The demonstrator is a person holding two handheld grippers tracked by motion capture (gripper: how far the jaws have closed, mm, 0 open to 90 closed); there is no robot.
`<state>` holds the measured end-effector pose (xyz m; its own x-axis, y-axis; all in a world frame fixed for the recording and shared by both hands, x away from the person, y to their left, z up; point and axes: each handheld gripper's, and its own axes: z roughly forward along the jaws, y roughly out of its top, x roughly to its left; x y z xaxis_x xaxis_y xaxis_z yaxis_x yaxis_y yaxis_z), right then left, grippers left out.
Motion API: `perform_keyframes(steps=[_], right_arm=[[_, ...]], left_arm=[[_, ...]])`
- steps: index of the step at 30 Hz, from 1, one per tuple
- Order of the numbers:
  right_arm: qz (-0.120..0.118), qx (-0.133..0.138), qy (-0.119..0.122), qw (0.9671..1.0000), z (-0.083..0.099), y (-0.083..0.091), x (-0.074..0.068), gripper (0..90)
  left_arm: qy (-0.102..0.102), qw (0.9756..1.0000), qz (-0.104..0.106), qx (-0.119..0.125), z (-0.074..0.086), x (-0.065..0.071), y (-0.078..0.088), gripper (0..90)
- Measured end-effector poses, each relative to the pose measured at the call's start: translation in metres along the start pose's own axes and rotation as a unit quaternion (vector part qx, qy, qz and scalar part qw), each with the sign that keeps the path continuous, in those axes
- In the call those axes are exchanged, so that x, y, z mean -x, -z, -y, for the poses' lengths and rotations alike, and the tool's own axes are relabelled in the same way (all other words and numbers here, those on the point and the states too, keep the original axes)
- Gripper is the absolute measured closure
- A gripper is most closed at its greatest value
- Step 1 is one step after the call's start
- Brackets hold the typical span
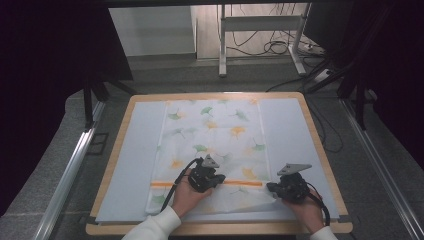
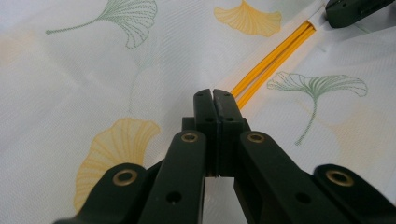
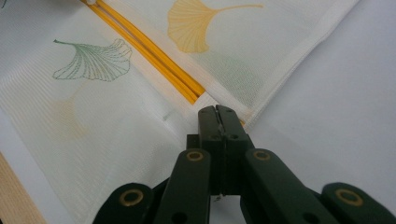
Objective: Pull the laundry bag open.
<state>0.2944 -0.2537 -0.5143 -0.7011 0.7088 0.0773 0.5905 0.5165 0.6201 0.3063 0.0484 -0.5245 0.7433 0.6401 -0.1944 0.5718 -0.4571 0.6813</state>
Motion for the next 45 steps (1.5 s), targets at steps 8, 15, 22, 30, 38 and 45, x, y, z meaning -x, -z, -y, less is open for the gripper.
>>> perform_keyframes(steps=[8,15,22,30,38,45], right_arm=[[-0.001,0.000,0.001,1.0000,0.000,0.000,0.000,89.9],[0.000,-0.002,0.001,1.0000,-0.001,0.000,0.000,90.0],[0.001,-0.004,0.002,1.0000,-0.001,0.000,0.000,90.0],[0.000,-0.005,0.002,1.0000,-0.001,0.000,0.000,90.0],[0.000,-0.006,0.003,1.0000,-0.002,0.000,0.000,90.0],[-0.002,-0.007,0.003,1.0000,-0.002,0.000,0.000,90.0]], left_arm=[[0.012,0.9999,0.002,0.000,0.003,0.000,0.002,90.0],[0.016,0.9999,0.000,0.000,0.005,0.000,0.003,90.0],[0.017,0.9998,-0.007,-0.002,0.006,0.001,0.005,90.0],[0.024,0.9996,-0.012,0.000,0.009,-0.004,0.010,90.0],[0.030,0.9992,-0.026,-0.001,0.017,-0.014,0.021,90.0],[0.044,0.9986,-0.029,-0.006,0.031,-0.029,0.035,90.0]])
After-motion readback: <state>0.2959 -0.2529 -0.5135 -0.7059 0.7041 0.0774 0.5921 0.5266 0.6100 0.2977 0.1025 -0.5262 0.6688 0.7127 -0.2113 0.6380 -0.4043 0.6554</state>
